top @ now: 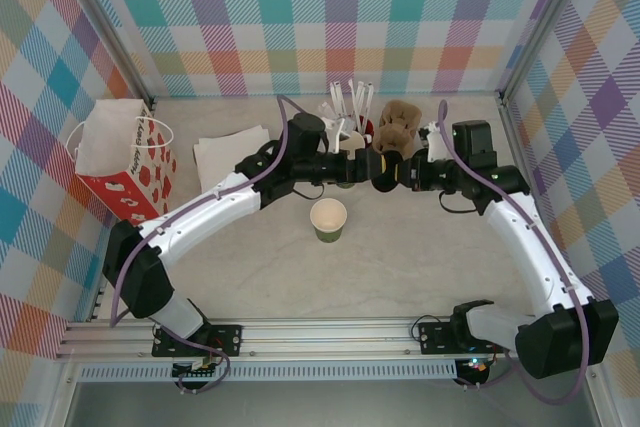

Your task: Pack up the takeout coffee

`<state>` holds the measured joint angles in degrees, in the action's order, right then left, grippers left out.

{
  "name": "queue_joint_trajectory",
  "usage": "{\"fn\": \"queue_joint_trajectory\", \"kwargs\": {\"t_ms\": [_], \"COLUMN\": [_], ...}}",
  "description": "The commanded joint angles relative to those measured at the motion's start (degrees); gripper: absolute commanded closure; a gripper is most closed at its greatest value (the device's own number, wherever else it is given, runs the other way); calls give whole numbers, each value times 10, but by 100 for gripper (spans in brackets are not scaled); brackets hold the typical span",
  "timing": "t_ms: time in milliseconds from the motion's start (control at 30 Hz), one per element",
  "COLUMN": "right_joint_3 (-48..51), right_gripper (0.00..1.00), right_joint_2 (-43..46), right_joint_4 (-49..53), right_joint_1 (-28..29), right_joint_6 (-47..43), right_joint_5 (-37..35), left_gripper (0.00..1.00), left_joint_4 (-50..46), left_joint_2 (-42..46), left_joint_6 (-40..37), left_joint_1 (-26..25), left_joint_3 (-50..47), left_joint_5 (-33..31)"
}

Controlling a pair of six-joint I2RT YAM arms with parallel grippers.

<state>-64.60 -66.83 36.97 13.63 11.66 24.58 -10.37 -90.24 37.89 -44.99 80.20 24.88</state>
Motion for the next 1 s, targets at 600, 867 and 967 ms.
{"fn": "queue_joint_trajectory", "kwargs": {"t_ms": [600,867,967], "right_joint_3": [-51,-103,-127], "right_gripper": [77,61,52], "right_joint_2": [-45,-55,-54], "right_joint_4": [16,83,116], "right_joint_1": [42,41,38], "right_joint_6": [22,42,67], "right_joint_5": [-2,-11,-21], "left_gripper": [77,87,88], "left_joint_4": [-166,-213,-220], "left_joint_2": [-9,19,38], "left_joint_6": [-110,-147,-171], "left_joint_1": [-44,-56,-64], "left_joint_3": [61,48,32], "left_joint_5": [-169,-300,-363]}}
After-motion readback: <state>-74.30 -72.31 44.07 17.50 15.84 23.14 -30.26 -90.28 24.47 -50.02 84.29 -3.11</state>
